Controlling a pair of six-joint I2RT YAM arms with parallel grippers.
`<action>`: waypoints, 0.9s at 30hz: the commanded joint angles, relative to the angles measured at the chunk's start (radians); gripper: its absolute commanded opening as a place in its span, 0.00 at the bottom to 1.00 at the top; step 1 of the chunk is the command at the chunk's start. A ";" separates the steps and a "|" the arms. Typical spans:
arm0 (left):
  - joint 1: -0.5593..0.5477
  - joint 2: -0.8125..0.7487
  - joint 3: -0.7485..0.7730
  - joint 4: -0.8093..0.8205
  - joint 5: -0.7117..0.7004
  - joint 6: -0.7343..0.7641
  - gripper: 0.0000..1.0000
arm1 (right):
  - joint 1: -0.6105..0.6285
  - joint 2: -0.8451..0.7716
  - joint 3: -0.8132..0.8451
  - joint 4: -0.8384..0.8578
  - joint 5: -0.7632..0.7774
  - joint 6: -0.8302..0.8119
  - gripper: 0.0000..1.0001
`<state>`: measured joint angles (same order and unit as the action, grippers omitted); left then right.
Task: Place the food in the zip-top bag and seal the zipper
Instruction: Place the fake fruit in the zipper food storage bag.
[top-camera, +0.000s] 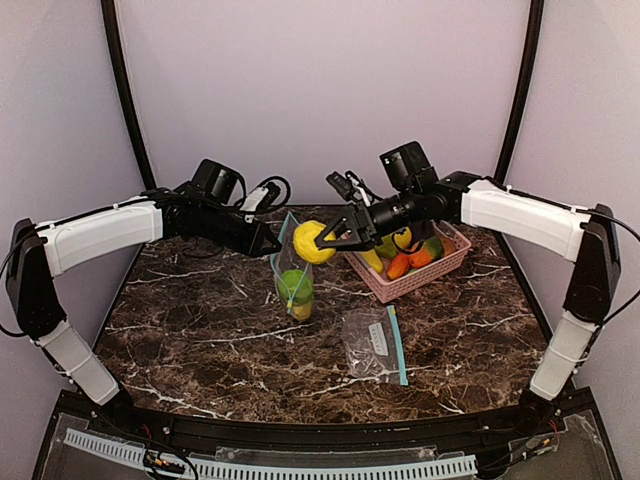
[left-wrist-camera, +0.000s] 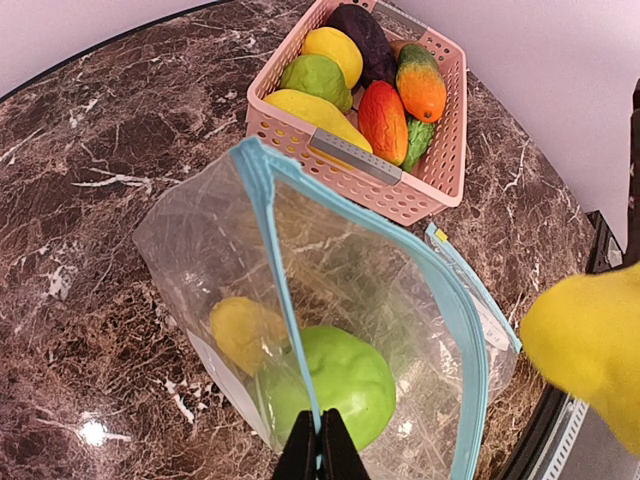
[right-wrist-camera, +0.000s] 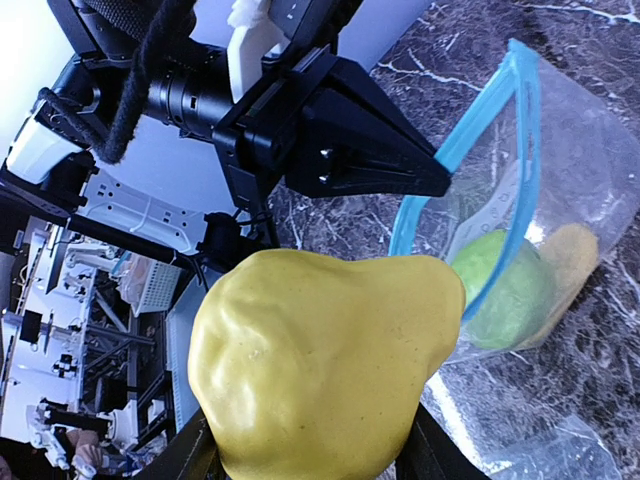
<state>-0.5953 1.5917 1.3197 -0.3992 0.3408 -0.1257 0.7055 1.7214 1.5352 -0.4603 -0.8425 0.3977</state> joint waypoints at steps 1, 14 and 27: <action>0.005 -0.008 0.015 -0.022 0.012 0.009 0.01 | 0.028 0.067 0.048 0.098 -0.091 0.060 0.37; 0.005 -0.009 0.015 -0.020 0.017 0.007 0.01 | 0.052 0.184 0.144 0.048 0.132 0.102 0.41; 0.005 -0.009 0.015 -0.021 0.017 0.009 0.01 | 0.051 0.176 0.187 0.005 0.221 0.098 0.78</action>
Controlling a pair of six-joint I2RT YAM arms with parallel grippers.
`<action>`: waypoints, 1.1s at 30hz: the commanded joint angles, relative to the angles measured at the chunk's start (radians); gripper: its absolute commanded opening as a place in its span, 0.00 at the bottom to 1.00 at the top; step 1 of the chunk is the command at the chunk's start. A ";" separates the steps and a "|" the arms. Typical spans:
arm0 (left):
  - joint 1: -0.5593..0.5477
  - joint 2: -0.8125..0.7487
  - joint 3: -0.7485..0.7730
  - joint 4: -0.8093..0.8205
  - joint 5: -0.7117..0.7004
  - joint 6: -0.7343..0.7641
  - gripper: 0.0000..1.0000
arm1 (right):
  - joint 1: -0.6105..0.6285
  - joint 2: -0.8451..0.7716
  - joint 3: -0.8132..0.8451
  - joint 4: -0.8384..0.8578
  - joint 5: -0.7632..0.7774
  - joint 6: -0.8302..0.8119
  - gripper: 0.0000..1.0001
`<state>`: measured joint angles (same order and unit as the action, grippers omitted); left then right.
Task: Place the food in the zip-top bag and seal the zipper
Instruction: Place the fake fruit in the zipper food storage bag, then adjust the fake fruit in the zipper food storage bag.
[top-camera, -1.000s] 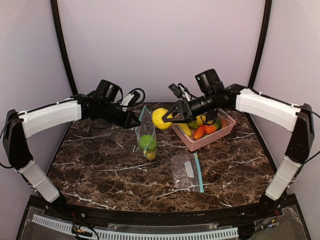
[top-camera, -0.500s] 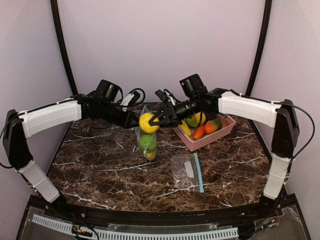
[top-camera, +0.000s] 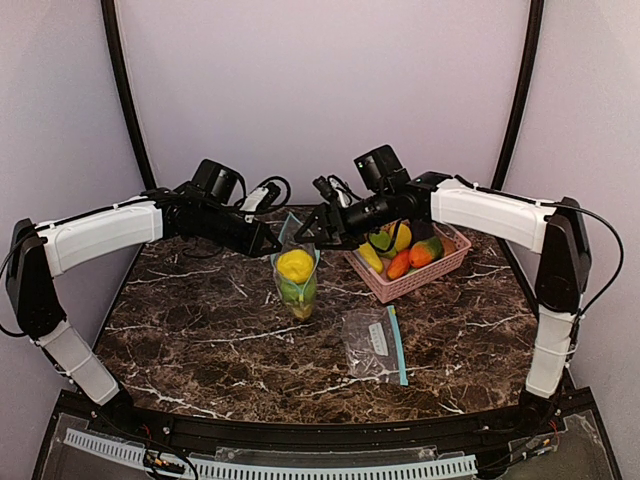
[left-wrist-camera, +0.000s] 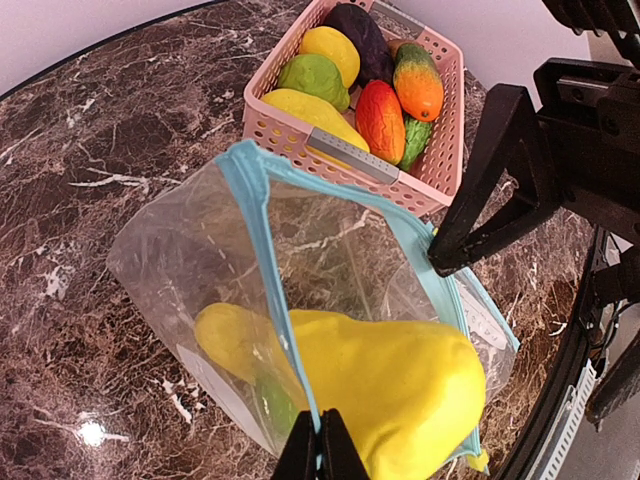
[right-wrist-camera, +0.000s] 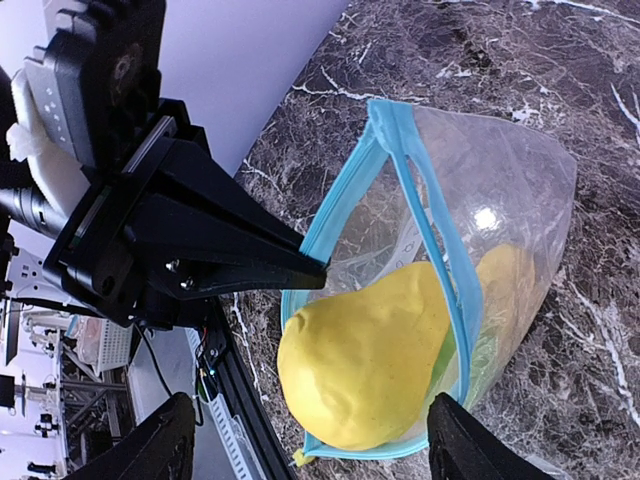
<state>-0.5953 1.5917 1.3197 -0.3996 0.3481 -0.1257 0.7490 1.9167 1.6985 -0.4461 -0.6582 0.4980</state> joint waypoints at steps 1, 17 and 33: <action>0.005 -0.009 0.015 -0.021 0.009 0.009 0.01 | 0.008 -0.027 0.021 -0.009 0.040 -0.005 0.79; 0.005 -0.006 0.015 -0.022 0.007 0.008 0.01 | 0.132 -0.089 -0.061 -0.097 0.492 -0.239 0.95; 0.005 0.006 0.014 -0.017 0.032 0.009 0.01 | 0.161 0.081 0.070 -0.128 0.752 -0.202 0.96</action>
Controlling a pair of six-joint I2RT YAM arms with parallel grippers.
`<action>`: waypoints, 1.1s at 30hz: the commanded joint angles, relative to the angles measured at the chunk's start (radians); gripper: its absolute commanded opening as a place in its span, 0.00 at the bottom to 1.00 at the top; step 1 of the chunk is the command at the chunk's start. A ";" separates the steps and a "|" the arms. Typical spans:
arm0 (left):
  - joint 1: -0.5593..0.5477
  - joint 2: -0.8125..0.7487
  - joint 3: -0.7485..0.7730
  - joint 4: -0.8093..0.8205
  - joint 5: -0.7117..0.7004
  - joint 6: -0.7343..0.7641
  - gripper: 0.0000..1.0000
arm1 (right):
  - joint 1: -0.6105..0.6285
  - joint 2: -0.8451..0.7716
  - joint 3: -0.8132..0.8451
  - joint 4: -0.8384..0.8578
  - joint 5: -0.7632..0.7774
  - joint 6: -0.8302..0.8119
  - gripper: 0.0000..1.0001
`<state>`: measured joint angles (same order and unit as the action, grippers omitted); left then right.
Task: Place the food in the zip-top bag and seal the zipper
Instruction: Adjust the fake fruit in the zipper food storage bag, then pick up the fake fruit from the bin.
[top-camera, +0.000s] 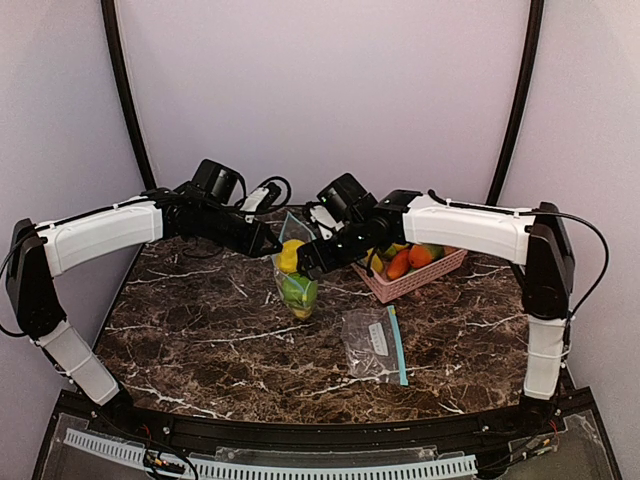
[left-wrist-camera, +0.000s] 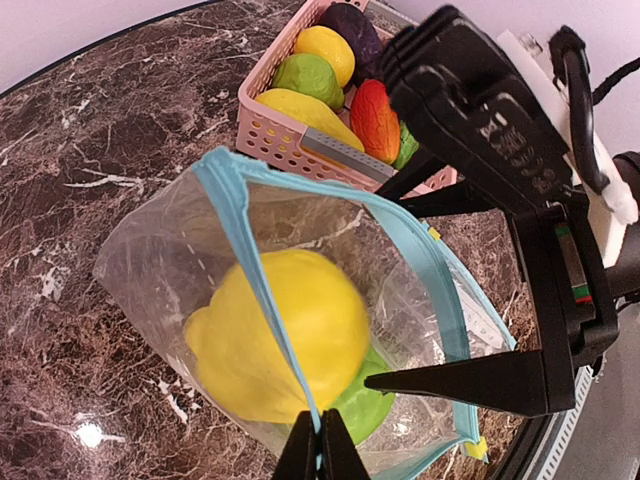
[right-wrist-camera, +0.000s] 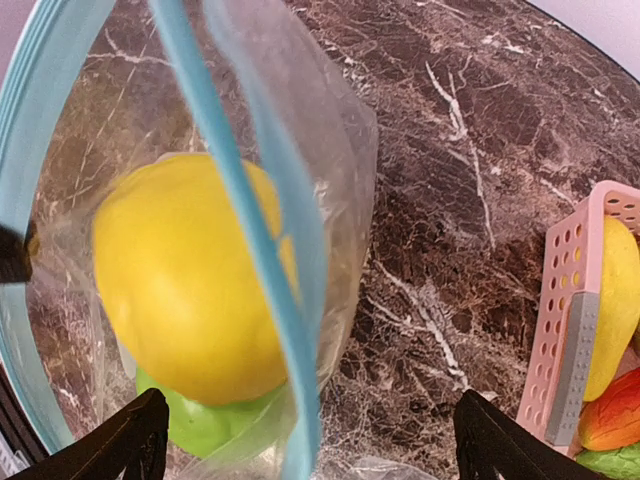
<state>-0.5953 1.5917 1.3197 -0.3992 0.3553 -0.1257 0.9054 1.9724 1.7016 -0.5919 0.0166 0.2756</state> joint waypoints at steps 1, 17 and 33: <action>0.005 0.007 0.014 -0.017 0.027 0.008 0.01 | 0.003 0.038 0.083 0.024 0.074 0.022 0.96; 0.005 -0.001 0.017 -0.030 -0.040 0.019 0.01 | -0.002 -0.093 0.052 0.037 0.007 0.020 0.96; 0.010 -0.006 0.012 -0.024 -0.039 0.020 0.01 | -0.212 -0.335 -0.223 -0.027 0.015 0.060 0.83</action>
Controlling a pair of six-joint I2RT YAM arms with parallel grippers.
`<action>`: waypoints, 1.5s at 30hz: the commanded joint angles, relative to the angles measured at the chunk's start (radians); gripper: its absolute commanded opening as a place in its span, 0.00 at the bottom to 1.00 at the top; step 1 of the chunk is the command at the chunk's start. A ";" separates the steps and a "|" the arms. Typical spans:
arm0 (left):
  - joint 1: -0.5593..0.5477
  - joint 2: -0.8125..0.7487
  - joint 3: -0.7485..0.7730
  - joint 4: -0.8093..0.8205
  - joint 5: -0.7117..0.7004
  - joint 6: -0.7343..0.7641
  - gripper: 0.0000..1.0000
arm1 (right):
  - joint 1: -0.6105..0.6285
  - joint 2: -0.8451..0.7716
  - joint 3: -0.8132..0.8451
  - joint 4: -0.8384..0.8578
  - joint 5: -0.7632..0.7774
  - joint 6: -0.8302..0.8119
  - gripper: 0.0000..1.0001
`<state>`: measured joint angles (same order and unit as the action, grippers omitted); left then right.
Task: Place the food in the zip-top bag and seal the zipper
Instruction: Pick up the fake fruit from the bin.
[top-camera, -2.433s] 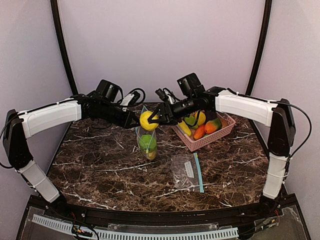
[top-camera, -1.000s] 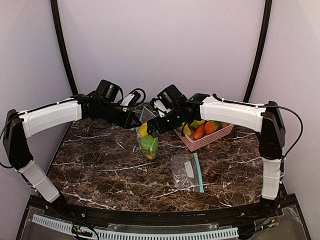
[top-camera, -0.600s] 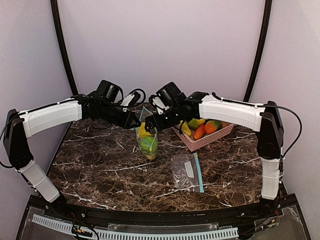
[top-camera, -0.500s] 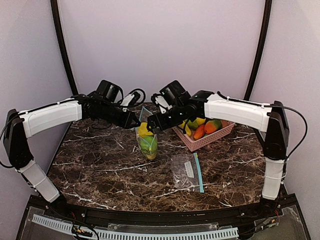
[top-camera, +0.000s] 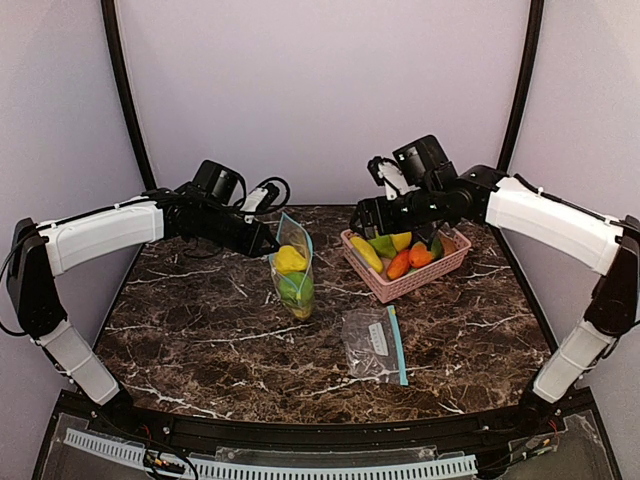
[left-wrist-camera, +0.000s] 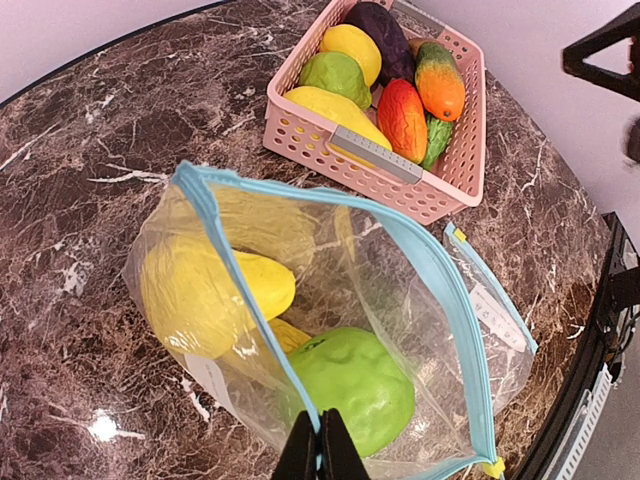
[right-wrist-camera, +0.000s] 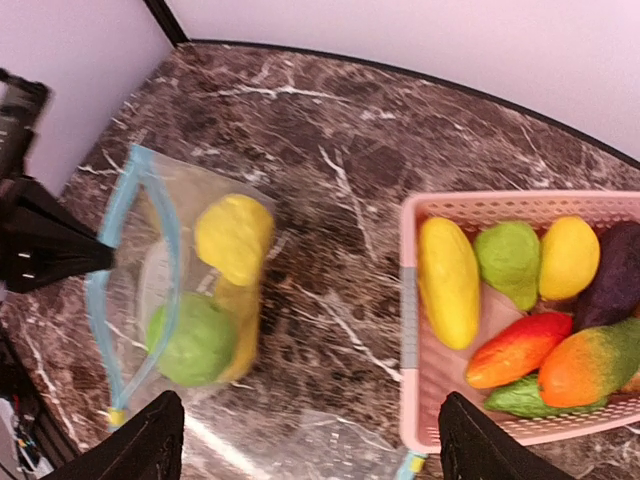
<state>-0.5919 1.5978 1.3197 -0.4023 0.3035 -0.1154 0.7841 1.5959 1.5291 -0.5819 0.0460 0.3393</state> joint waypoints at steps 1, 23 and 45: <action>0.007 -0.012 0.012 -0.020 0.016 0.010 0.01 | -0.115 0.054 -0.052 -0.038 -0.019 -0.017 0.82; 0.006 0.017 0.013 -0.023 0.029 0.010 0.01 | -0.350 0.538 0.271 -0.021 -0.115 -0.229 0.63; 0.006 0.013 0.012 -0.022 0.024 0.010 0.01 | -0.361 0.710 0.403 -0.023 -0.145 -0.276 0.65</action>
<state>-0.5915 1.6249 1.3197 -0.4023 0.3248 -0.1154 0.4309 2.2738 1.9076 -0.6197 -0.1020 0.0788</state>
